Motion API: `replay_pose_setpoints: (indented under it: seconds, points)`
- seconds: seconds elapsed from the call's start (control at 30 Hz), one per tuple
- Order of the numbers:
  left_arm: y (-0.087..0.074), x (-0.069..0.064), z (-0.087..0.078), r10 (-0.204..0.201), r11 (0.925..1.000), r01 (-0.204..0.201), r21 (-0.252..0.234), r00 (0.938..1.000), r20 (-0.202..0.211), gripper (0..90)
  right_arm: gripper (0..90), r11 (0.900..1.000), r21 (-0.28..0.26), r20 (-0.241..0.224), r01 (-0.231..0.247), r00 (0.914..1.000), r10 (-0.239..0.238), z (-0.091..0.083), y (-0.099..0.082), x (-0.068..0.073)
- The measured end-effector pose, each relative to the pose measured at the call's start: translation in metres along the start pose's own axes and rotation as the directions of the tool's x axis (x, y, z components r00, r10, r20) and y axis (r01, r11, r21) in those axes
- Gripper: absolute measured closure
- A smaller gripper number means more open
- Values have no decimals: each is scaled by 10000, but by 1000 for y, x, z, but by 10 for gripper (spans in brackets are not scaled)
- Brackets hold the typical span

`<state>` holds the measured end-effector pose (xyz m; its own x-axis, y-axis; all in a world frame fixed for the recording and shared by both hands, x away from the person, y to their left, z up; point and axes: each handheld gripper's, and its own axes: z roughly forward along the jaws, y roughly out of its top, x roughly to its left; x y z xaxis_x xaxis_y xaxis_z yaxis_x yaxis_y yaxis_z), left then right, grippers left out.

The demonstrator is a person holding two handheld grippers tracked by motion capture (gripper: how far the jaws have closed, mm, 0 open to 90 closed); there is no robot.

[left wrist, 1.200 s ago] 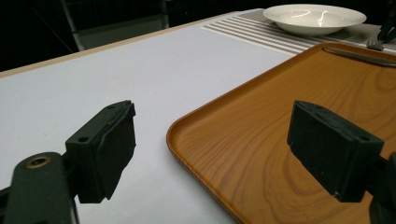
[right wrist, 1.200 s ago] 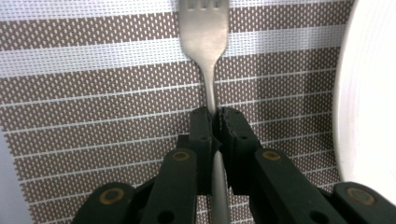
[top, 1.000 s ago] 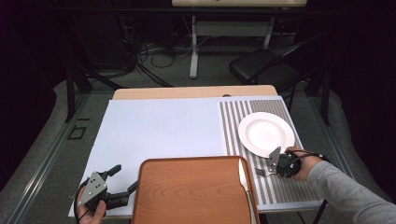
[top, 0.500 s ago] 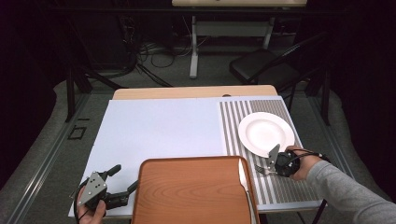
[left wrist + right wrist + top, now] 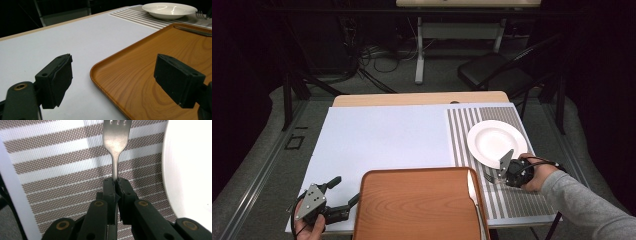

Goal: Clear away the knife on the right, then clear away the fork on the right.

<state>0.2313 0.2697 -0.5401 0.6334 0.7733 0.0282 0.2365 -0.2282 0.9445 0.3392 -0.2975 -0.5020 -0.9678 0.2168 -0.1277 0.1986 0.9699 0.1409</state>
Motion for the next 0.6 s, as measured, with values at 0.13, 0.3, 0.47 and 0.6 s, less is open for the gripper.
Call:
replay_pose_setpoints:
  seconds: [0.13,0.3,0.47,0.6]
  points:
    - [0,0,0,33,10000,-33,21,10000,25,157,857,9969,-311,-291,-717,9971,708,-5,1,0]
    - [0,0,0,9,10000,-9,3,10000,25,157,857,9908,-426,-567,-1282,9904,1257,-8,2,-1]
    - [0,0,-1,7,10000,-7,13,10000,-12,156,857,9850,-93,-843,-1722,9817,1708,-16,3,-6]
    - [0,0,0,22,10000,-22,15,10000,11,157,857,9590,-712,-1093,-2742,9578,2658,-17,2,-5]
